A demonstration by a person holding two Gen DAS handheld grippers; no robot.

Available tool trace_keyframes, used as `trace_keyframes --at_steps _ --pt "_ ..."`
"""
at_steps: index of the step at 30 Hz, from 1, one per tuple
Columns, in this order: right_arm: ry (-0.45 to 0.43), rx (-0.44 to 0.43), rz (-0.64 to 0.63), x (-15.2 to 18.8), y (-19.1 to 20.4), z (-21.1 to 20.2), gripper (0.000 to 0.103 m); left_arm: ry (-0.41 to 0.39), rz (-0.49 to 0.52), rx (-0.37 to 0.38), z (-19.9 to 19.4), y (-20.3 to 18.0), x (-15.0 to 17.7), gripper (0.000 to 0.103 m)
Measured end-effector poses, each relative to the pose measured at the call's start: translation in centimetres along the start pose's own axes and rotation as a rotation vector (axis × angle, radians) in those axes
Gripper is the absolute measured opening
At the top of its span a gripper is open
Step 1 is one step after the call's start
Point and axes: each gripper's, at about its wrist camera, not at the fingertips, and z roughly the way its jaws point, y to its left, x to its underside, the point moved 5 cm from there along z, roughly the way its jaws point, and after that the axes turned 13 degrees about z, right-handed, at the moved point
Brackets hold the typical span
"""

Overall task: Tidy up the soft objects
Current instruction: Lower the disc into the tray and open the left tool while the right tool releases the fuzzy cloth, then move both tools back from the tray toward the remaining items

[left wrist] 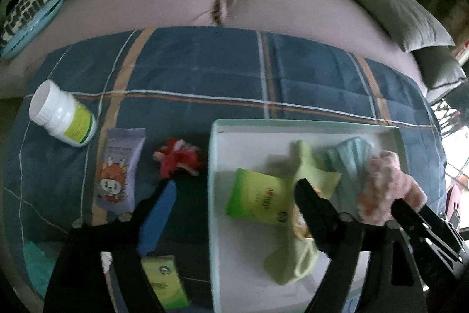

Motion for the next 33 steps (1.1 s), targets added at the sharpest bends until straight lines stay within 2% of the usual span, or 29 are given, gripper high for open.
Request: trace_keyframes --at_steps 11,13,15,16,26,31,33 --pt "-0.014 0.024 -0.01 -0.1 0.1 0.4 0.089 -0.021 -0.077 -0.047 0.0 3.5 0.3 0.093" --pt "-0.014 0.019 -0.009 -0.1 0.1 0.4 0.093 -0.029 -0.085 -0.05 -0.1 3.8 0.3 0.098" --pt "-0.017 0.015 -0.006 -0.2 0.1 0.4 0.102 -0.036 -0.09 -0.052 -0.2 4.0 0.3 0.1" --pt "-0.022 0.014 -0.007 -0.2 0.1 0.4 0.103 -0.041 -0.092 -0.055 -0.3 4.1 0.3 0.1" --pt "-0.069 -0.006 -0.011 -0.6 0.8 -0.6 0.103 -0.078 -0.118 -0.066 -1.7 5.9 0.1 0.1" --pt "-0.084 -0.046 -0.013 -0.6 2.2 -1.3 0.103 -0.095 -0.165 -0.133 -3.5 9.0 0.5 0.1" --pt "-0.065 -0.093 -0.012 -0.3 3.2 -1.2 0.103 -0.095 -0.191 -0.166 -3.9 10.4 0.9 0.1"
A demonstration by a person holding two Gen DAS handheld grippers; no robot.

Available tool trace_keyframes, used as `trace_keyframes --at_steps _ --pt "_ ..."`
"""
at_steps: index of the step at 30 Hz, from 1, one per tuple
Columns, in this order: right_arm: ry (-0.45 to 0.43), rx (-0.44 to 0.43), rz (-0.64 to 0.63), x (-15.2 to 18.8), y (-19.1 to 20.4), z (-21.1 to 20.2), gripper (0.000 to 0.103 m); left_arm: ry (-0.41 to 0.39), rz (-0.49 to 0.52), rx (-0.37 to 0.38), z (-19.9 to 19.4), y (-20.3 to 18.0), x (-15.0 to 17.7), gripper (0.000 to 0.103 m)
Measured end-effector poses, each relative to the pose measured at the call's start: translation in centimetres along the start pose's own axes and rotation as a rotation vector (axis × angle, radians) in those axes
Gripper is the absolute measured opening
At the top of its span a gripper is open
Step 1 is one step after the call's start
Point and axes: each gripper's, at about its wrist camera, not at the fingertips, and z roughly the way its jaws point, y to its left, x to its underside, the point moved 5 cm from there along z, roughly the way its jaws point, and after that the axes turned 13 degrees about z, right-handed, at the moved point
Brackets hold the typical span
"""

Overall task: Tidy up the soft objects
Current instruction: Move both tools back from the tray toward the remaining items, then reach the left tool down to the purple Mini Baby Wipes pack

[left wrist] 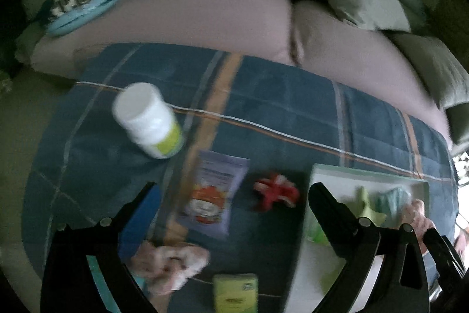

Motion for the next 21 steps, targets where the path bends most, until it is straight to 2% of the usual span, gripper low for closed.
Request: trace_keyframes --at_steps 7,21 --pt "-0.026 -0.05 -0.052 0.7 3.5 -0.4 0.103 -0.001 -0.073 -0.026 -0.4 3.6 0.5 0.1" --pt "0.061 -0.129 -0.179 4.6 10.4 2.8 0.103 0.047 -0.199 -0.07 0.8 9.4 2.4 0.1"
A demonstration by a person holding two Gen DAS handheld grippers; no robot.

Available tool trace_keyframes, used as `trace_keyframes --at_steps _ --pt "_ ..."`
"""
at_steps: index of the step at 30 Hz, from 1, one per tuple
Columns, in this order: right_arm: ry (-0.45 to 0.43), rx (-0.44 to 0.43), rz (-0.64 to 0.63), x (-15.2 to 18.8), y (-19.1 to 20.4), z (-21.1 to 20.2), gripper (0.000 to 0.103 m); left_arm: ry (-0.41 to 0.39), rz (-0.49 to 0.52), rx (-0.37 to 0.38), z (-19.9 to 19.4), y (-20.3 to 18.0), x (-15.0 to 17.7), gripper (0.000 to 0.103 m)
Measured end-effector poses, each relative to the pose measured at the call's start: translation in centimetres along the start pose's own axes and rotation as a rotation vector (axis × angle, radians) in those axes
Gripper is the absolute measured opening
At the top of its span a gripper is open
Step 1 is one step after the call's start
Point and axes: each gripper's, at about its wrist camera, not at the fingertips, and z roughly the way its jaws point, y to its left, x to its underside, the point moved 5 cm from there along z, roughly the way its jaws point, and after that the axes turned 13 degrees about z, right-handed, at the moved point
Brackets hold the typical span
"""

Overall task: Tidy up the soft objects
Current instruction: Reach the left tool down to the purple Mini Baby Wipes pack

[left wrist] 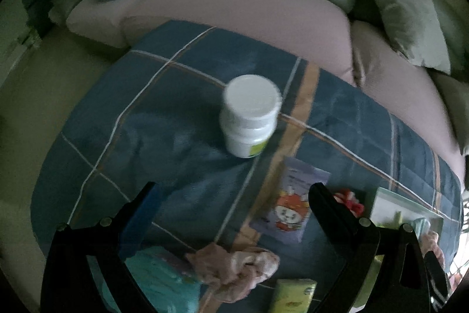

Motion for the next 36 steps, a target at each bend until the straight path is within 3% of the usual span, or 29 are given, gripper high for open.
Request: trace_keyframes --at_steps 12,36 --pt "0.054 -0.042 -0.123 2.0 4.5 3.1 0.095 0.067 -0.01 0.031 2.9 0.3 0.3 0.1" --pt "0.102 -0.01 -0.124 1.4 4.7 6.5 0.088 0.181 0.067 0.118 8.5 -5.0 0.2 0.1"
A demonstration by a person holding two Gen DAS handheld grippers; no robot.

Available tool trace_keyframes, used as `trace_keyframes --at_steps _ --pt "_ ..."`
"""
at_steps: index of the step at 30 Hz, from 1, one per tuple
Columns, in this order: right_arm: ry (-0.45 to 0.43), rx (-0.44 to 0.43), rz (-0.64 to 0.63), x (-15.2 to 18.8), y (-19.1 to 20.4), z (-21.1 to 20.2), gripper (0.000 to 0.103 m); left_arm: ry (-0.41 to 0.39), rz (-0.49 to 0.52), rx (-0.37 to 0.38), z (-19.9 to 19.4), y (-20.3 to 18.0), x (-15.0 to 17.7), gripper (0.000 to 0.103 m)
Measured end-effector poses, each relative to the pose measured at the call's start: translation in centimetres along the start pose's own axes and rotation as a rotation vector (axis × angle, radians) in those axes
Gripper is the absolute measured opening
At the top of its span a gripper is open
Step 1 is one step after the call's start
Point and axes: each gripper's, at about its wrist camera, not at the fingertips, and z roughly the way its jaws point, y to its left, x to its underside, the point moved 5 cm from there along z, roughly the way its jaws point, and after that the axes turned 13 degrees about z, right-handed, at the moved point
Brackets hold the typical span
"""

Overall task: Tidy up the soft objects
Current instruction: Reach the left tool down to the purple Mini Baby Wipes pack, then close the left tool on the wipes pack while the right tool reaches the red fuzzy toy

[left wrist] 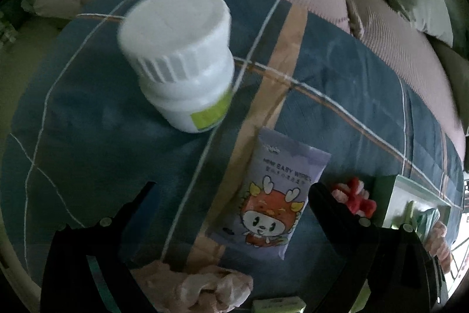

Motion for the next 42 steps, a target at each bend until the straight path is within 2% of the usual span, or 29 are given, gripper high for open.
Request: trace_keyframes --at_steps 7,15,18,26,31,36,42 --pt "0.001 0.007 0.0 0.0 -0.1 0.0 0.088 0.027 0.02 0.009 1.7 -0.9 0.1 0.1" --pt "0.007 0.014 0.015 -0.1 -0.8 0.2 0.088 0.024 0.033 0.007 2.0 -1.6 -0.1 0.098" --pt "0.005 0.014 0.021 -0.1 -0.9 0.2 0.088 0.027 0.039 0.002 2.2 -1.8 -0.2 0.092" --pt "0.007 0.024 0.034 -0.2 -1.3 0.3 0.088 0.026 0.05 -0.002 2.6 -2.5 -0.5 0.082" --pt "0.008 0.024 0.033 -0.2 -1.4 0.4 0.088 0.015 0.043 0.005 2.5 -2.4 -0.3 0.064" --pt "0.006 0.022 0.032 -0.2 -1.3 0.4 0.088 0.008 0.033 0.007 2.3 -1.9 -0.3 0.054" --pt "-0.003 0.003 0.021 -0.2 -1.0 0.3 0.088 0.005 0.024 0.018 2.3 -1.8 -0.5 0.053"
